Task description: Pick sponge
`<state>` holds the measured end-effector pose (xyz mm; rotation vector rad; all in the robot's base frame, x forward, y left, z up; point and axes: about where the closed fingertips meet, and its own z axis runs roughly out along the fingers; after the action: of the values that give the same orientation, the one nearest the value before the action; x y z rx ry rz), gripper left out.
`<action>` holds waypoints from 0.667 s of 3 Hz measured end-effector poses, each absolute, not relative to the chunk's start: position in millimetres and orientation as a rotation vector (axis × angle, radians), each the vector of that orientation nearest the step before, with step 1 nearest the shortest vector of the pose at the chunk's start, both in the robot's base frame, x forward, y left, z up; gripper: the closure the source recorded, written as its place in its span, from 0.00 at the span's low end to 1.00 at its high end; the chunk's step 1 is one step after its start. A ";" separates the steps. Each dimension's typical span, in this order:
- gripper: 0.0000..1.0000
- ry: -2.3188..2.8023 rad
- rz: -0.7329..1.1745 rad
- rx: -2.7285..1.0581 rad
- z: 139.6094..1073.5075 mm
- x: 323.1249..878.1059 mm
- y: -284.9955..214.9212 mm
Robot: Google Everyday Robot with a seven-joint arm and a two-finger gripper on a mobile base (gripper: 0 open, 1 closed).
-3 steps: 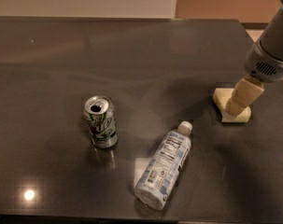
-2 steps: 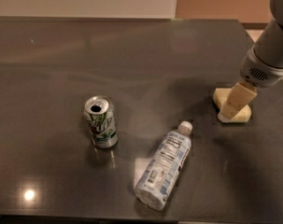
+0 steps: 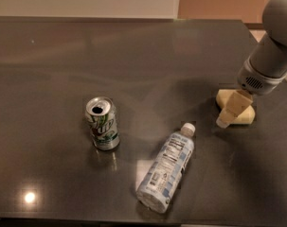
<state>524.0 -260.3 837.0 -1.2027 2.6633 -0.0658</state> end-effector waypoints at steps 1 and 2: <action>0.18 2.680 -0.044 -1.202 832.0 526.0 -260.7; 0.41 2.694 -0.010 -1.198 832.3 526.5 -261.8</action>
Offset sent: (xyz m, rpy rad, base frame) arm 0.0039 -0.0036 -0.0039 0.0492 0.0640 -0.0130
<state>526.5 -261.8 832.3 -1.1984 2.6936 -0.0095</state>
